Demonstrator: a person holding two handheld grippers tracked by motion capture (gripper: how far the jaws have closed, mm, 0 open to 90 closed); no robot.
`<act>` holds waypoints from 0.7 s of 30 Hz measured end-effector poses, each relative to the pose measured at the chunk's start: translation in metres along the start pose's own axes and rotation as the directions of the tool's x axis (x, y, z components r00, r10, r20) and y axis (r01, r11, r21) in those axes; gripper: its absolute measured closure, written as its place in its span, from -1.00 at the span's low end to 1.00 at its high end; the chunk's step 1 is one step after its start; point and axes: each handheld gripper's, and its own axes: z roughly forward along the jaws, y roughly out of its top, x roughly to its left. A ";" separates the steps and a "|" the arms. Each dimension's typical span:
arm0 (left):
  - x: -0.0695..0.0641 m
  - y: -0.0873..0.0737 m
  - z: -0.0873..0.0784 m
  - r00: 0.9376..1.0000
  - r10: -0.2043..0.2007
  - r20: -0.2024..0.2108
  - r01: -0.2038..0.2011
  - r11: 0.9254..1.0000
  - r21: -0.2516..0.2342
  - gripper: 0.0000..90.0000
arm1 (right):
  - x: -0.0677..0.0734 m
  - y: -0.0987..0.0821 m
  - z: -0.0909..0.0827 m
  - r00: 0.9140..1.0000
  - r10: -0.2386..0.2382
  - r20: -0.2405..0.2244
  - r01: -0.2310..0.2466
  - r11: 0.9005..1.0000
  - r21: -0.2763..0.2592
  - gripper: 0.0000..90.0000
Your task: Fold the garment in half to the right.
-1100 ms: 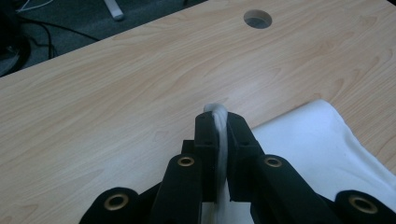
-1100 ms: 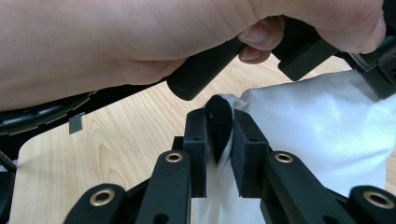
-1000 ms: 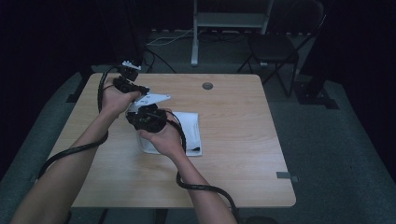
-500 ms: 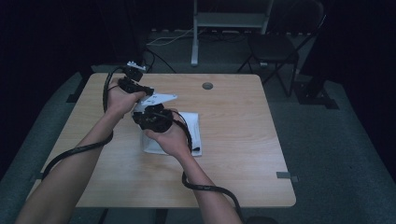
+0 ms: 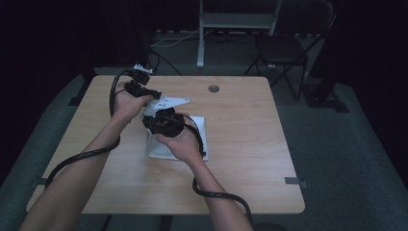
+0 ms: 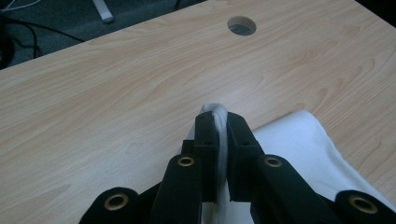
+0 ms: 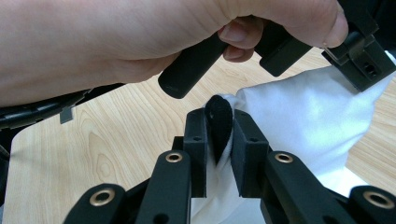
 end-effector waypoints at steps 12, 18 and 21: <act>-0.008 0.000 0.008 1.000 0.001 0.014 -0.001 1.000 -0.007 0.88 | -0.007 -0.006 -0.009 1.000 0.007 0.015 -0.007 1.000 0.002 0.74; -0.012 0.001 0.011 1.000 -0.002 0.023 0.002 1.000 -0.014 0.88 | -0.009 -0.008 -0.012 1.000 0.013 0.020 -0.013 1.000 0.001 0.74; -0.013 0.002 0.012 1.000 0.003 0.024 -0.002 1.000 -0.016 0.88 | -0.011 -0.009 -0.014 1.000 0.016 0.023 -0.016 1.000 0.001 0.74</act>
